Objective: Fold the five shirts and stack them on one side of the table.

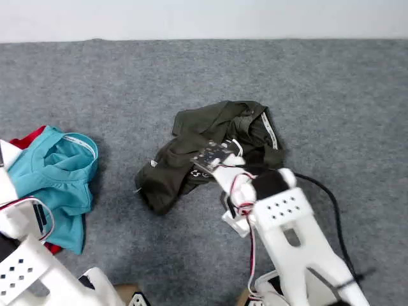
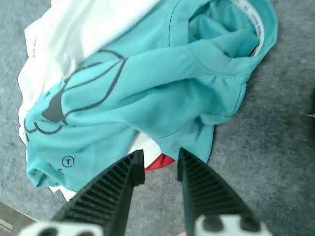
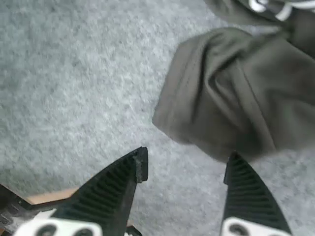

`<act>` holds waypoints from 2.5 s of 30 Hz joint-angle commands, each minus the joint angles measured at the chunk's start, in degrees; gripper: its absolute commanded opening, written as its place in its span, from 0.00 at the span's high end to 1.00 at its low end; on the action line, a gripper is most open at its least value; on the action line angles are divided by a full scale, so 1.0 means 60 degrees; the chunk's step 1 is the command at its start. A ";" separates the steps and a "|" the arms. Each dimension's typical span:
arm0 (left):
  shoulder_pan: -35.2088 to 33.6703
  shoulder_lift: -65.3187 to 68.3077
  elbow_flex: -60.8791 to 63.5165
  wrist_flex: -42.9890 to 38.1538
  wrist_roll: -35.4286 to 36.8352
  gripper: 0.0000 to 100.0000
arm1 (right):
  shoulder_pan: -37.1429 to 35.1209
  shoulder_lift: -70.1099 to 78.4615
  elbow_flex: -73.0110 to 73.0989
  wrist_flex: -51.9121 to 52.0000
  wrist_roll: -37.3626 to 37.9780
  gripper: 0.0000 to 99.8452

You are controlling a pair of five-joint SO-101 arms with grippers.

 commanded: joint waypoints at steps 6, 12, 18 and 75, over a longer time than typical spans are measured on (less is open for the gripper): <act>-0.0059 -0.0088 0.0007 0.0205 0.0073 0.87 | -0.0286 0.2440 -0.0513 -0.1267 -0.0176 0.74; -0.0059 -0.0088 0.0007 0.0205 0.0044 0.87 | 0.0242 0.3758 -0.0513 -0.2147 -0.0132 0.74; -0.0059 -0.0088 0.0007 0.0205 0.0029 0.87 | 0.0916 0.4842 -0.0513 -0.2659 -0.0132 0.74; 0.9582 0.1114 0.2059 -0.1451 0.1128 0.84 | 0.7846 0.0652 -0.6549 -0.0286 0.2974 0.99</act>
